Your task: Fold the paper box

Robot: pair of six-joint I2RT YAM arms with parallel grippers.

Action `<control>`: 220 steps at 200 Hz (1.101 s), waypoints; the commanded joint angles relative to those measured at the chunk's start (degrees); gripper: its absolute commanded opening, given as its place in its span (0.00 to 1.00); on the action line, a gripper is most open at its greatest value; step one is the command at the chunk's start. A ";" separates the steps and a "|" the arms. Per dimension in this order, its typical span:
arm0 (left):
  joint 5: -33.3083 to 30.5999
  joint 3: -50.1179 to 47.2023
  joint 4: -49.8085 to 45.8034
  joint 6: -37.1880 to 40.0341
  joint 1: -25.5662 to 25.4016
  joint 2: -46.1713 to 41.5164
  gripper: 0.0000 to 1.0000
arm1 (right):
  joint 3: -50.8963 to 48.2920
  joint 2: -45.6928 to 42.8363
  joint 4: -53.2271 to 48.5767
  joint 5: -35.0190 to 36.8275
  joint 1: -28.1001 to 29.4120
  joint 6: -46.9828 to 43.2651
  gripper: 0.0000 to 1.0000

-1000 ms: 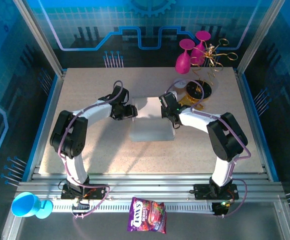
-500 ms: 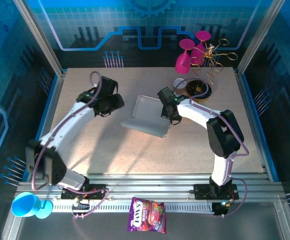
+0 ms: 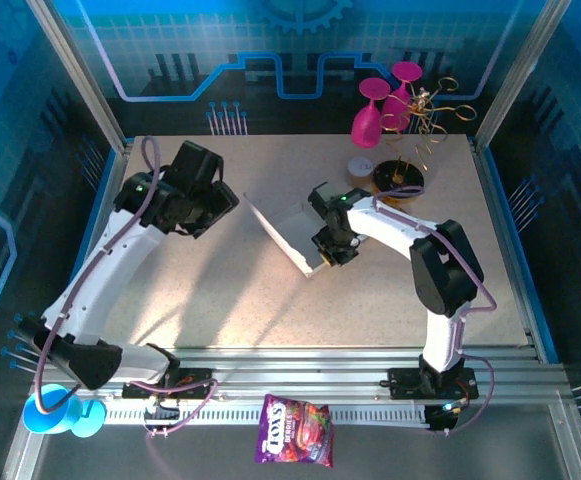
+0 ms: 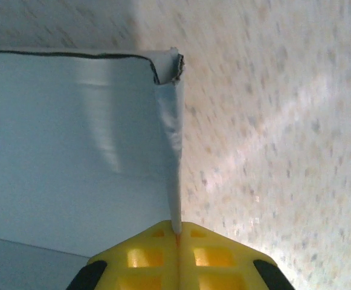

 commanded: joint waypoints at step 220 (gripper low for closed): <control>1.55 3.81 -4.33 20.18 -3.16 13.33 0.50 | -12.95 -1.79 18.39 -16.14 5.38 25.94 0.00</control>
